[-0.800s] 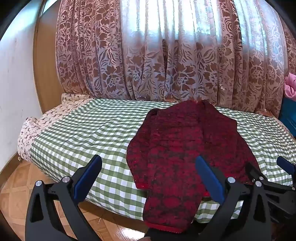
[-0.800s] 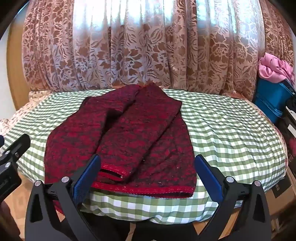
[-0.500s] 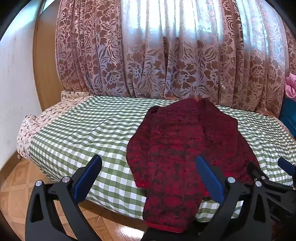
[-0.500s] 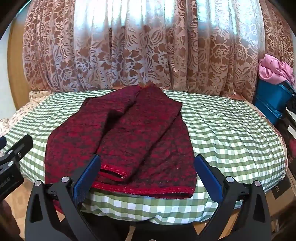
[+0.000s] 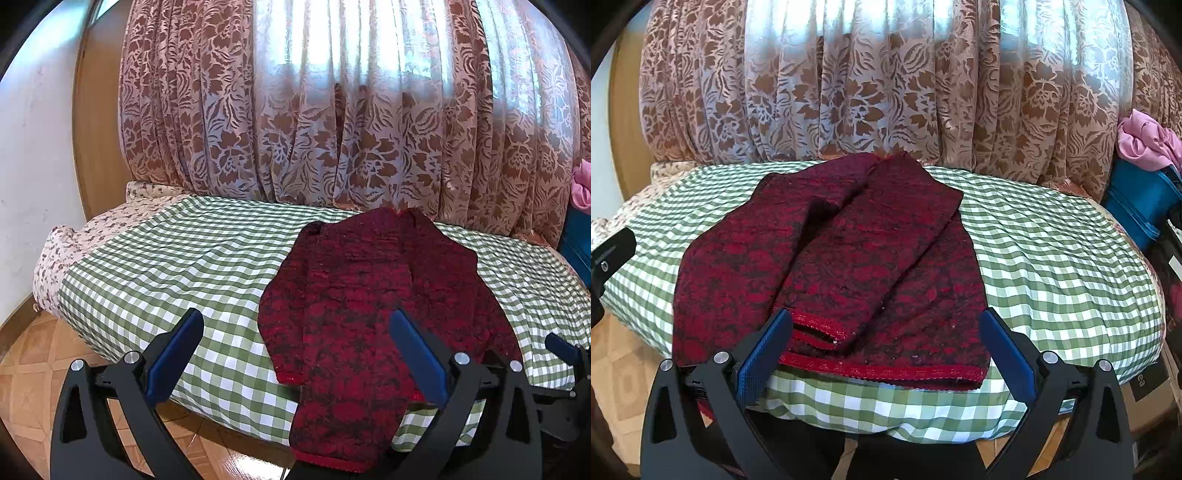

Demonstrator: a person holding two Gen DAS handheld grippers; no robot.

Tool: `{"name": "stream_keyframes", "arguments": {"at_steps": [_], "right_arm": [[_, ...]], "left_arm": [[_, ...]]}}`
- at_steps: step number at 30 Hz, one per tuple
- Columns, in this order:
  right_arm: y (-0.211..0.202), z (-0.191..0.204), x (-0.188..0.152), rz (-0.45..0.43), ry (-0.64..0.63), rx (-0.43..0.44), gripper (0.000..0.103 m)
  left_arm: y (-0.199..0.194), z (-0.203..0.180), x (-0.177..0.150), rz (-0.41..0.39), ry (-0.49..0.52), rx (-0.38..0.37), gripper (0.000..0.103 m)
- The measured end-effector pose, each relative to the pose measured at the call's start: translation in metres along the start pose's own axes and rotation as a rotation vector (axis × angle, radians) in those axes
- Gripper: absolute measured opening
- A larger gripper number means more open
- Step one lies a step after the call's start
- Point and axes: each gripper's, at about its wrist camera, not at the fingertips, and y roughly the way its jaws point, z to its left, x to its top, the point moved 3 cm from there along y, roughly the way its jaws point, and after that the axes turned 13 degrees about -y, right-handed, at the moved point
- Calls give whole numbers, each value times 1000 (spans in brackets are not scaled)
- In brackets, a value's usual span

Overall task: Fold small clothes
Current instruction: 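Approach the folded dark red top with both grippers open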

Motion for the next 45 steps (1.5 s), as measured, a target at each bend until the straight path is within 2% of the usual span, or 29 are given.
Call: {"name": "stream_keyframes", "arguments": {"at_steps": [10,19,32,41,45], "right_arm": [[2,-6,0,-1,23,-10,100],[6,-8,-1,11,36,-10,100],[10,-7,1,17,30,-4,100],[16,-6,1,28,35,0,100],[20,-6,2,35,37,4,100]], "left_arm": [[0,-4,-4,11,38,-26,101],[10,-3,-8,49,36,-21,101],[10,-7,-12,46,63,-44,101],[19,-1,-11,68,35,-20,101],[18,-3,-11,64,35,-38,101]]}}
